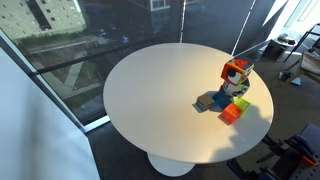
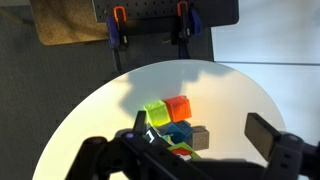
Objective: Pick up the topmost stacked block and put it on the table
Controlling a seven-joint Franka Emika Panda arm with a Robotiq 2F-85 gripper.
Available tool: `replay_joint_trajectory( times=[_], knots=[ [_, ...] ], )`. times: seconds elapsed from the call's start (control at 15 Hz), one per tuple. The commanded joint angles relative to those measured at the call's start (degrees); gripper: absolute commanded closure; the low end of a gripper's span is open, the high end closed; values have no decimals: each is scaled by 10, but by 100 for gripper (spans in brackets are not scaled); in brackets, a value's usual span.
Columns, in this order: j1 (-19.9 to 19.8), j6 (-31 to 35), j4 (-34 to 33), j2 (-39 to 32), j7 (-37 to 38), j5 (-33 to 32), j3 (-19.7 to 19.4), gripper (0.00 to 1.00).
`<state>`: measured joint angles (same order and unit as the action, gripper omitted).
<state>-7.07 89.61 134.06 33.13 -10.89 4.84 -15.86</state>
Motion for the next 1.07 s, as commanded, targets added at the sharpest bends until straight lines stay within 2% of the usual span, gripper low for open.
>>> replay_joint_trajectory(
  times=[0.0,0.67,1.0],
  knots=[
    [2,59,15,-10,-8,18,19,0],
    [24,242,39,-62,28,10,78,0],
    [31,308,41,-95,55,-5,107,0]
  ],
)
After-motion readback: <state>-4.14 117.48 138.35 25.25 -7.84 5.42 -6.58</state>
